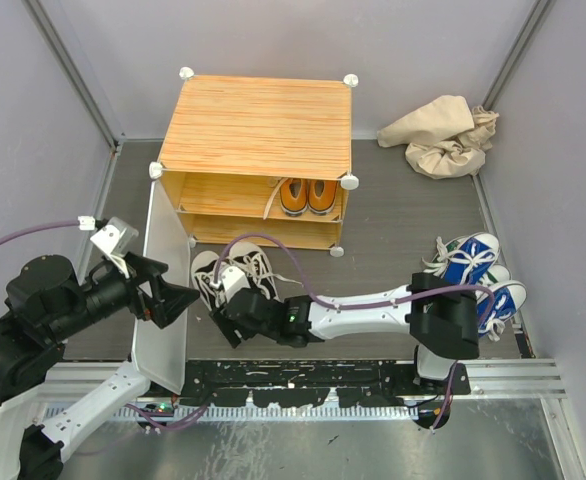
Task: Place and organize the shoes in the shoe cabinet
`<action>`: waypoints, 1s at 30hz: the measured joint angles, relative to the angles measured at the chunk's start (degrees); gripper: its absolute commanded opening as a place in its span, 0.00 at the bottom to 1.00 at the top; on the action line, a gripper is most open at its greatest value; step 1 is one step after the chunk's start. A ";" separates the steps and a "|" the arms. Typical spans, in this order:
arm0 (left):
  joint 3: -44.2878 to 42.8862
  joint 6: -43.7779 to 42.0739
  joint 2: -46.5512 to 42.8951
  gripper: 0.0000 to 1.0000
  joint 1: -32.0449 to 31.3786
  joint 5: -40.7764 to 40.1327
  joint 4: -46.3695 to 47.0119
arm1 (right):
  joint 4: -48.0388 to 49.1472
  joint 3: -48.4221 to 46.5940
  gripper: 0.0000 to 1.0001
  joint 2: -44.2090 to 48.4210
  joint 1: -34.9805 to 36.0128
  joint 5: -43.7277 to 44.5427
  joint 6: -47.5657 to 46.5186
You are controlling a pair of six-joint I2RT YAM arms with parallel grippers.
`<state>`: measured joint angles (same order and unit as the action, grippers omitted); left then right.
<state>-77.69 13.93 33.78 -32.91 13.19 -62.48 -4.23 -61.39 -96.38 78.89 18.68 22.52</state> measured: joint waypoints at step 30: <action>-1.31 0.28 -0.55 0.98 0.00 -1.03 -0.42 | 5.35 4.52 0.01 5.75 2.10 9.16 -3.63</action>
<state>-79.00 14.22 33.23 -32.91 12.16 -62.89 1.13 -56.86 -90.63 80.99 27.83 18.90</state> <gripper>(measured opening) 0.980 0.130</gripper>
